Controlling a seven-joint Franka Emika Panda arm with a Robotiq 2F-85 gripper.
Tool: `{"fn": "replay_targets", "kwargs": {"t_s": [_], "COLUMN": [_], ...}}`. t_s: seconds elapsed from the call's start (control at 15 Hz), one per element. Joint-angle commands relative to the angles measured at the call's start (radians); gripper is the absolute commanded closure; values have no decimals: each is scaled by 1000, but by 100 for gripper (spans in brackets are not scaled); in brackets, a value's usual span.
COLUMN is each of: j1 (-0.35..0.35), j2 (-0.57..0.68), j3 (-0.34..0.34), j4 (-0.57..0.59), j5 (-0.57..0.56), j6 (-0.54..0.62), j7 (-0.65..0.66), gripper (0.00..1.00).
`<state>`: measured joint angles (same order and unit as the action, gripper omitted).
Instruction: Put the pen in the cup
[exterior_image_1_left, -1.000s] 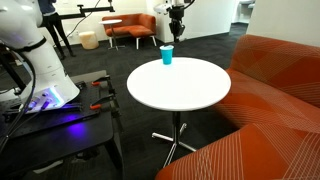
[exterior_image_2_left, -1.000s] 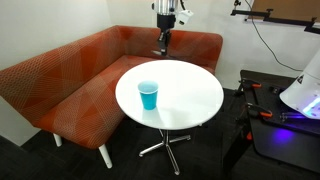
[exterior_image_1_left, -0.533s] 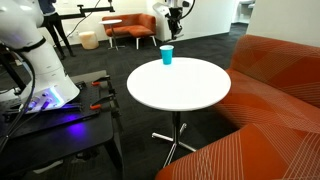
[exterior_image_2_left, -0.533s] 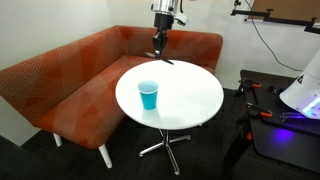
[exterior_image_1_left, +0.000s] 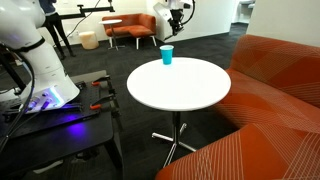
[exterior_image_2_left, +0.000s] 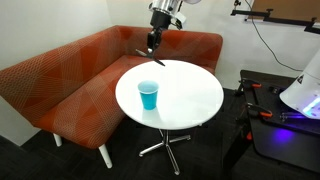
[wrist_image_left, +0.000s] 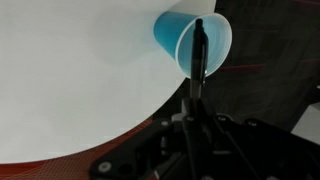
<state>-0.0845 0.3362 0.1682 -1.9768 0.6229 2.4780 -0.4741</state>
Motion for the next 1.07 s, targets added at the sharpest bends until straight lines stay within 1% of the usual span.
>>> {"fn": "replay_targets", "kwargs": {"t_s": [0.0, 0.13, 0.27, 0.4, 0.53, 0.6, 0.67, 0.8, 0.93, 1.0], "j1": [-30, -38, -41, -37, -22, -12, 15, 15, 16, 11], "j2": [12, 25, 40, 50, 55, 55, 43, 48, 50, 56], "j3": [51, 71, 81, 81, 64, 49, 23, 21, 21, 31], "j4": [1, 12, 28, 42, 48, 47, 26, 29, 31, 41], "j5": [145, 250, 364, 475, 551, 558, 530, 544, 544, 584], "j6": [86, 108, 98, 80, 65, 52, 68, 66, 65, 85], "j7": [-161, -258, -363, -492, -597, -627, -566, -602, -604, -634], "gripper": [97, 97, 97, 97, 97, 97, 90, 90, 90, 97]}}
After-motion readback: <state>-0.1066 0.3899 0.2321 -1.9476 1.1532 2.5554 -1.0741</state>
